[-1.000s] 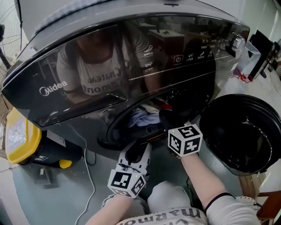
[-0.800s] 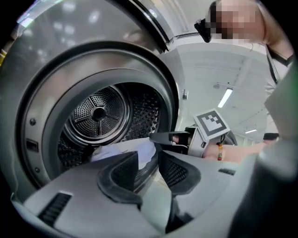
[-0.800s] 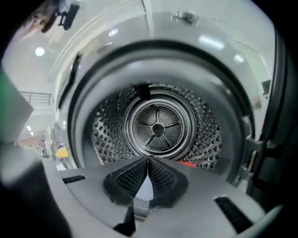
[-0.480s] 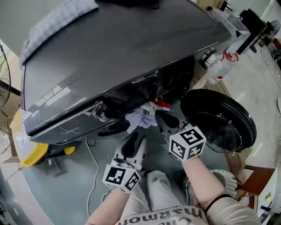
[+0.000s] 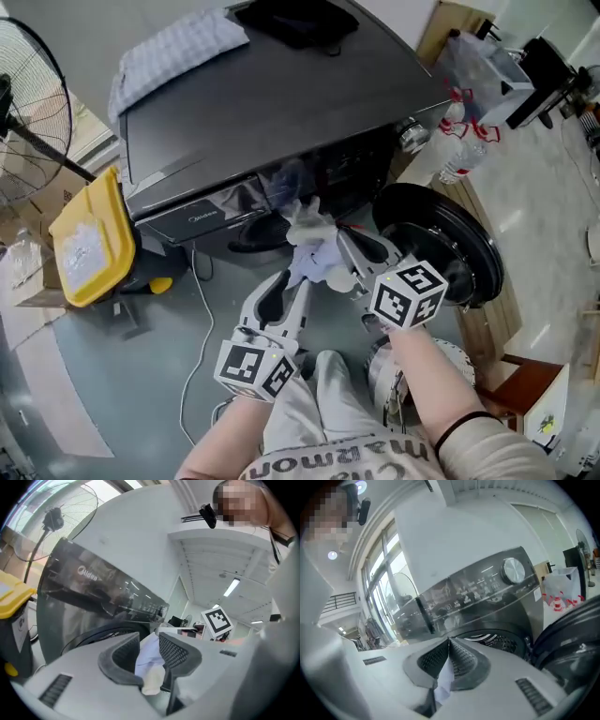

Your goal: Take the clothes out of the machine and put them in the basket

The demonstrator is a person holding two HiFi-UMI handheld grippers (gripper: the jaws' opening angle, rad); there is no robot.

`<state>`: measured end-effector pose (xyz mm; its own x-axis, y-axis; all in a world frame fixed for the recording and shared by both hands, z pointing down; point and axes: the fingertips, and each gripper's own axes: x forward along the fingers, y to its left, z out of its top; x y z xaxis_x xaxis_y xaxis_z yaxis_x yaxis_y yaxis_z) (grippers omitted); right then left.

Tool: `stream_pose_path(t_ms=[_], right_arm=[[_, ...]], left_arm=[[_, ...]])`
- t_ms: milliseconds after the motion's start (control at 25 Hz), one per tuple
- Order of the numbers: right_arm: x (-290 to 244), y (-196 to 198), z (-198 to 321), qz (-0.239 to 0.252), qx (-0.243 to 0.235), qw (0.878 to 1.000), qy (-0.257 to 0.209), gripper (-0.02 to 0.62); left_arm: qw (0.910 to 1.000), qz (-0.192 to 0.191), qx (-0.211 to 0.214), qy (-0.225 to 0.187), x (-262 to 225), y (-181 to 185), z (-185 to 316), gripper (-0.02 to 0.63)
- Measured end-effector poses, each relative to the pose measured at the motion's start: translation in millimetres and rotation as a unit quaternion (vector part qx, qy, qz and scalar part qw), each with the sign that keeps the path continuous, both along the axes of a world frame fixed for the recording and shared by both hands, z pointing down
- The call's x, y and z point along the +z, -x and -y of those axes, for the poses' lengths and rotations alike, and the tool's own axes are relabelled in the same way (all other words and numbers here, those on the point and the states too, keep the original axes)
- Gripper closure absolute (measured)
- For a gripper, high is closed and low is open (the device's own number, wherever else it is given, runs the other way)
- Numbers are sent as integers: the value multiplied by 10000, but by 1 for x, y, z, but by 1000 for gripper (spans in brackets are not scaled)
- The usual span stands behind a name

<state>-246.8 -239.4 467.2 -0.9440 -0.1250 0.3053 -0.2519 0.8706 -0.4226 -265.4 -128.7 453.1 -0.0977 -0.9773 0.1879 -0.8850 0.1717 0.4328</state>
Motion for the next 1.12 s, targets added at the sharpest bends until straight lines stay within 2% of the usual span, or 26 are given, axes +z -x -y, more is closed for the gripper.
stream_pose_path(t_ms=[280, 520, 680, 840, 960, 1120], right_arm=[[-114, -52, -38, 320, -290, 9990, -67, 563], [-207, -105, -70, 841, -87, 9957, -376, 563], [-254, -143, -91, 1018, 379, 9914, -728, 563], [-282, -193, -114, 1093, 1067, 9845, -866, 563], [-288, -233, -133, 1043, 1512, 9785, -940, 563], [-293, -293, -160, 960, 2122, 9665, -1076, 563]], left_arm=[[9986, 331, -158, -374, -112, -34, -27, 480], [9963, 607, 390, -458, -171, -73, -40, 482], [9909, 656, 901, -755, -206, -105, -48, 482], [9801, 883, 1554, -867, -232, -145, -69, 483], [9753, 771, 1839, -945, -240, -172, -82, 486], [9587, 769, 2498, -1119, -250, -225, -93, 490]])
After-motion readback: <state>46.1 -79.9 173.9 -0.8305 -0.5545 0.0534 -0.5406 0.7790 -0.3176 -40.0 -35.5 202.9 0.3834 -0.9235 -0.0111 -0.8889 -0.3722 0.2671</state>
